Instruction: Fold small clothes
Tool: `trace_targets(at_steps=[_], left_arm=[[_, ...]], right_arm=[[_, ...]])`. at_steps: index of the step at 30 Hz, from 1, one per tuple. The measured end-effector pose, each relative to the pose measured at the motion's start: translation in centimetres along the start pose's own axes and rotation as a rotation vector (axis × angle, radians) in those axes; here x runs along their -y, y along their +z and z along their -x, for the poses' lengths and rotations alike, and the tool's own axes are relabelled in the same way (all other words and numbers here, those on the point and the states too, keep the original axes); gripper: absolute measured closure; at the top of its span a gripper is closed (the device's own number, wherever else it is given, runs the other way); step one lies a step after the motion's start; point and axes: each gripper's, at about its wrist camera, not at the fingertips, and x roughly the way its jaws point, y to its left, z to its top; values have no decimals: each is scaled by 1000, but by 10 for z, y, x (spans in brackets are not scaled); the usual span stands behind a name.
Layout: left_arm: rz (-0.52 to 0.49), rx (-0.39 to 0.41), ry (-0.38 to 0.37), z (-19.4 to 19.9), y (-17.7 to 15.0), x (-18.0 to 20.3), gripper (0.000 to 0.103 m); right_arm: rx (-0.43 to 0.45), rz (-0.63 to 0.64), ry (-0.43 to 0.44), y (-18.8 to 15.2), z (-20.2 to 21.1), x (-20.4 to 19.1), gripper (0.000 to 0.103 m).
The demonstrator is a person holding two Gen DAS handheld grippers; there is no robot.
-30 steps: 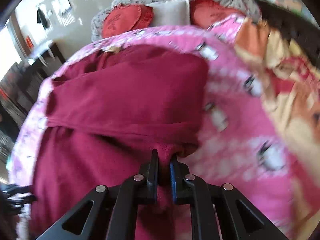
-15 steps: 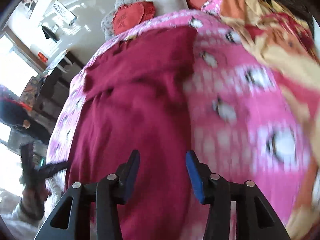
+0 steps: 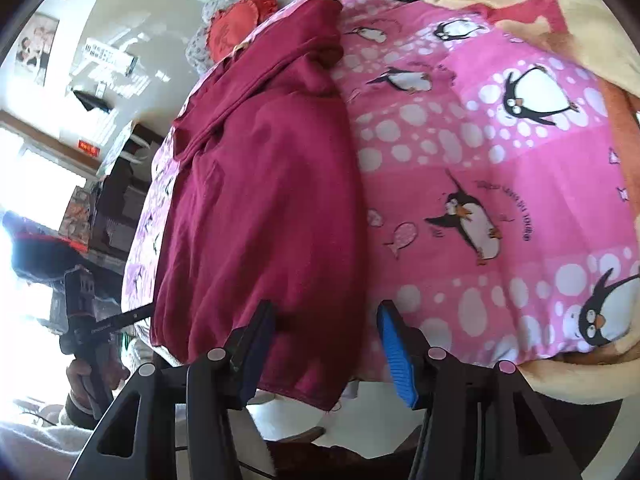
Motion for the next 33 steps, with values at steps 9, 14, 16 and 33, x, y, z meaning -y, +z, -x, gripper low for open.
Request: trace_targets(at_steps=[9, 14, 16, 33], left_arm=[[-27, 13, 33, -4, -1, 8, 43], [-27, 14, 33, -4, -1, 8, 42], [-28, 8, 28, -6, -1, 12, 42], [-38, -23, -32, -7, -5, 16, 39]], right_arm=[[-26, 34, -21, 0, -6, -10, 50], [-40, 45, -30, -2, -8, -12, 50], [-44, 45, -28, -3, -6, -11, 49], [-11, 36, 8, -11, -12, -9, 52]])
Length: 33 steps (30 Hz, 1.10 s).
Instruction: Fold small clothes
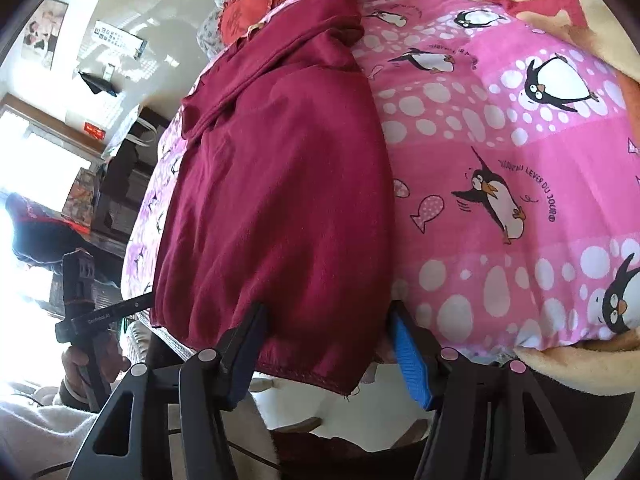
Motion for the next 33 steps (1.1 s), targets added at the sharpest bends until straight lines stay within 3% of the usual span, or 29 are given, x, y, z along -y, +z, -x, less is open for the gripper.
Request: trace_targets(at_steps=[3, 7, 9, 13, 16, 22, 28, 33], left_arm=[[10, 4, 3, -2, 3, 5, 44], [10, 18, -14, -1, 5, 8, 90], [14, 17, -35, -3, 8, 9, 94], [-5, 56, -77, 16, 16, 11, 96], [-19, 132, -119, 43, 27, 11, 96], [9, 210, -143, 62, 58, 9, 96], [5, 324, -137, 87, 109, 8, 96], [-5, 410, -118, 96, 172, 8, 96]], right_arm=[[15, 9, 33, -1, 3, -1, 75], [23, 33, 36, 1, 5, -6, 89], [32, 34, 51, 4, 9, -8, 92], [85, 50, 113, 15, 24, -17, 93], [124, 74, 155, 27, 38, -30, 93], [226, 75, 244, 61, 48, -46, 93], [335, 79, 265, 115, 55, -57, 93], [391, 116, 236, 176, 49, -71, 93]])
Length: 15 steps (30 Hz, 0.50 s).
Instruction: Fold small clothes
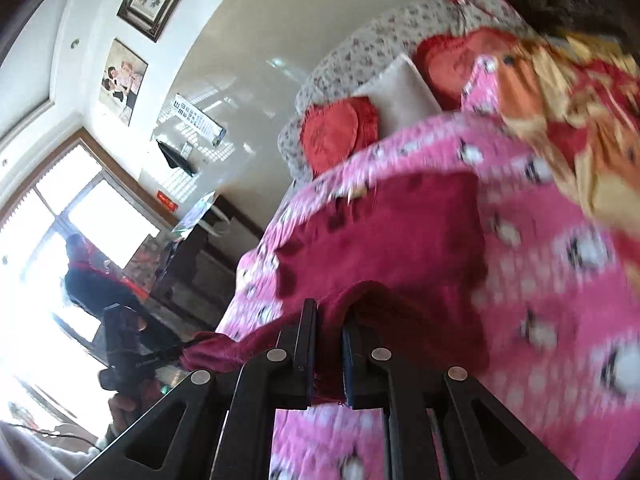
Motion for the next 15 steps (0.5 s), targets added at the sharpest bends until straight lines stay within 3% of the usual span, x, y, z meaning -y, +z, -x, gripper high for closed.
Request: trace_targets(at_steps=[4, 11, 15], left_arm=[[-13, 73, 56, -30, 48, 0, 96], [1, 83, 143, -102, 102, -23, 96], [40, -16, 129, -132, 118, -39, 93]], right_arm=[[16, 22, -72, 42, -35, 9, 93], [-34, 14, -203, 95, -115, 53, 94], [-73, -23, -259, 108, -151, 80, 92]])
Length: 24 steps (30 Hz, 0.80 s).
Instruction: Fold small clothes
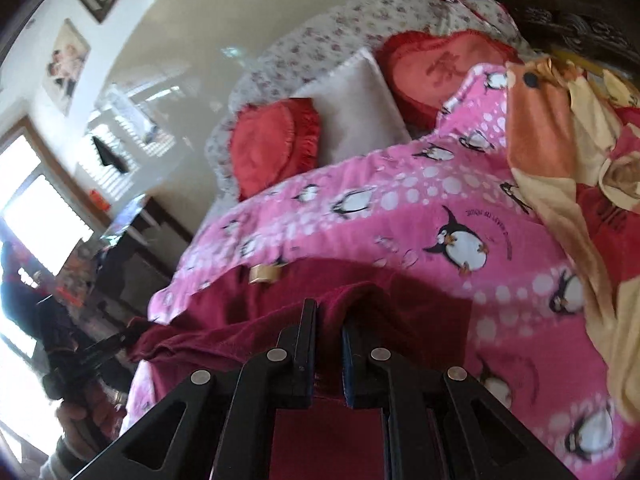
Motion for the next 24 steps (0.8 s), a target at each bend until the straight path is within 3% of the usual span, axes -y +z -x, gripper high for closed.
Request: trace_targets(at_steps=[3, 5, 6, 7, 8, 10, 14, 19, 22, 24], left_arm=[[-1, -46, -18, -1, 6, -3, 86], [-24, -37, -28, 10, 9, -2, 78], [-33, 0, -24, 19, 12, -1, 58], [-38, 49, -8, 28, 14, 0, 39], [-39, 96, -1, 38, 15, -1, 36], [-43, 154, -40, 53, 16, 0, 35], [-65, 112, -47, 41, 10, 10, 35], [-68, -16, 43, -20, 2, 17, 35], [-59, -42, 111, -53, 5, 11, 35], [-53, -64, 151, -71, 9, 5, 35]], right_arm=[[-45, -59, -10, 9, -8, 15, 90], [36, -89, 2, 12, 13, 20, 71], [99, -101, -23, 12, 30, 22, 55], [143, -108, -32, 10, 44, 20, 53], [170, -102, -20, 6, 55, 18, 53], [152, -23, 24, -6, 63, 4, 53], [53, 190, -40, -30, 37, -33, 58], [15, 180, -106, -14, -21, -34, 59], [37, 186, -174, -1, -45, -27, 59], [6, 196, -232, 7, -66, -20, 59]])
